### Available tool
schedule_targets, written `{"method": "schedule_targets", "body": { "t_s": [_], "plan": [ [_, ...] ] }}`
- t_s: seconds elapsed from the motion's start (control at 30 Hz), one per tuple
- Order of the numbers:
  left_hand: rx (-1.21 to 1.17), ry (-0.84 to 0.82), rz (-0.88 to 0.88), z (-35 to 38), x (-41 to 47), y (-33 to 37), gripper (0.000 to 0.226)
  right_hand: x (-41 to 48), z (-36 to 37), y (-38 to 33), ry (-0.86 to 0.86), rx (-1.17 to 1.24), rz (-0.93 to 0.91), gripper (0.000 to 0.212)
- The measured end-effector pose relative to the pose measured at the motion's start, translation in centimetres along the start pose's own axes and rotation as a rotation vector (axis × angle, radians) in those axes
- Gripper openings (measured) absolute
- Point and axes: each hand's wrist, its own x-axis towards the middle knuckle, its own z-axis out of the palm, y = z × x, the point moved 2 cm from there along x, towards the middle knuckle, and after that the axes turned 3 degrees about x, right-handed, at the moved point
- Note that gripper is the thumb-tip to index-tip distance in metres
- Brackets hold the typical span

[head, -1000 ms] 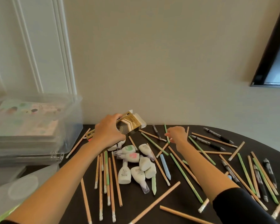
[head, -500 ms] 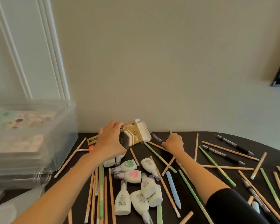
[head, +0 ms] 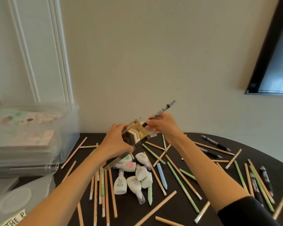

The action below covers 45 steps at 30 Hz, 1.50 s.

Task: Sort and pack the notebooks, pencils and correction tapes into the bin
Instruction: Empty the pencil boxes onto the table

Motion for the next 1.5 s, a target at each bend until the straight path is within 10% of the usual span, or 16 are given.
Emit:
{"method": "schedule_targets", "body": {
  "t_s": [0.47,0.7,0.83,0.97,1.5],
  "plan": [
    [-0.044,-0.03,0.04,0.6,-4.8,2.3,0.074,-5.5,0.1,-1.4,-0.154,-0.235,0.049,0.017],
    [0.104,0.025,0.079,3.6,-3.2,5.4,0.078,-5.8,-7.5,2.9,0.231,0.074,0.132,0.023],
    [0.105,0.042,0.108,6.4,-0.1,7.7,0.079,-5.3,-14.9,7.7,0.539,-0.649,0.107,0.028],
    [0.28,0.079,0.154,8.8,2.7,8.7,0.082,-3.5,-19.3,10.7,0.438,-1.005,0.181,0.031],
    [0.398,0.125,0.218,11.6,7.2,8.6,0.079,2.6,-20.6,14.2,0.321,-1.266,0.226,0.028]
  ]
}}
